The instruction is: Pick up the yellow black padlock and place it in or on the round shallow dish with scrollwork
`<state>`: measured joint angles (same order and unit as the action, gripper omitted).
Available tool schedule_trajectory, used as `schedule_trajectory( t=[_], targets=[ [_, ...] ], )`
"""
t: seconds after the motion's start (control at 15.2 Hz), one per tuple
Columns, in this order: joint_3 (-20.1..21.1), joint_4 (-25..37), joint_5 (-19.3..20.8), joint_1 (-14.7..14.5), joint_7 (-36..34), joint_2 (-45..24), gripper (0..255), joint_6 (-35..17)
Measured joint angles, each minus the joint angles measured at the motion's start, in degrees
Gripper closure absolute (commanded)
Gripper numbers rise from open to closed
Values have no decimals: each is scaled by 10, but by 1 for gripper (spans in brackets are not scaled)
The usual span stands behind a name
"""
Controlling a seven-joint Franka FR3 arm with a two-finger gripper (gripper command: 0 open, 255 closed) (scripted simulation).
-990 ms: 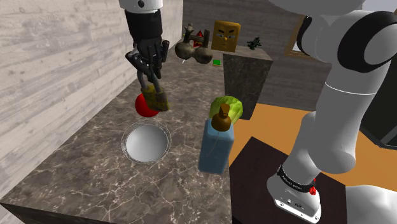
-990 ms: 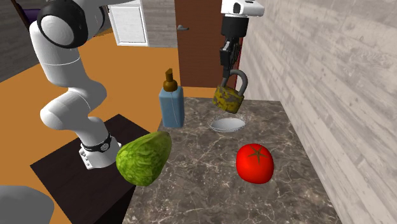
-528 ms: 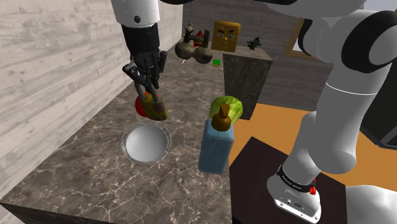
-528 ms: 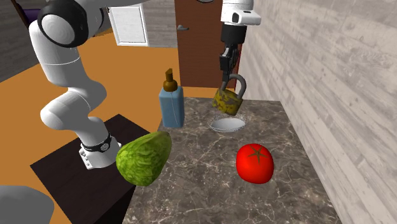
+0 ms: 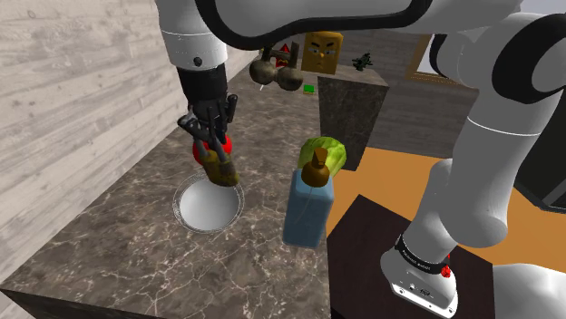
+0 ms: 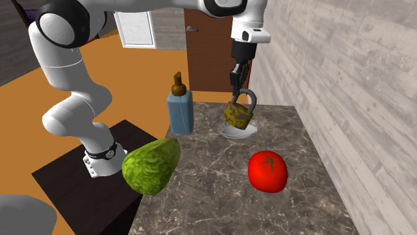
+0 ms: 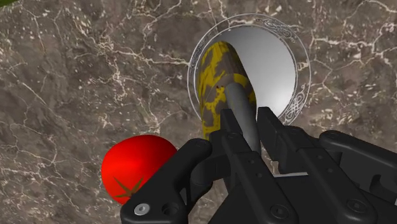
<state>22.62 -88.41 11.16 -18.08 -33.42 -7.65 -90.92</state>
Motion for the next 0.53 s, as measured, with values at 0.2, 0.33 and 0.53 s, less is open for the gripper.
schedule_trajectory(
  t=[0.2,0.33,0.53],
  targets=[
    [-1,-31,-2,3,-1,6,255,-26],
    [-2,-50,-2,4,-1,8,255,-43],
    [-2,-74,-2,4,-6,9,255,-66]
  ],
)
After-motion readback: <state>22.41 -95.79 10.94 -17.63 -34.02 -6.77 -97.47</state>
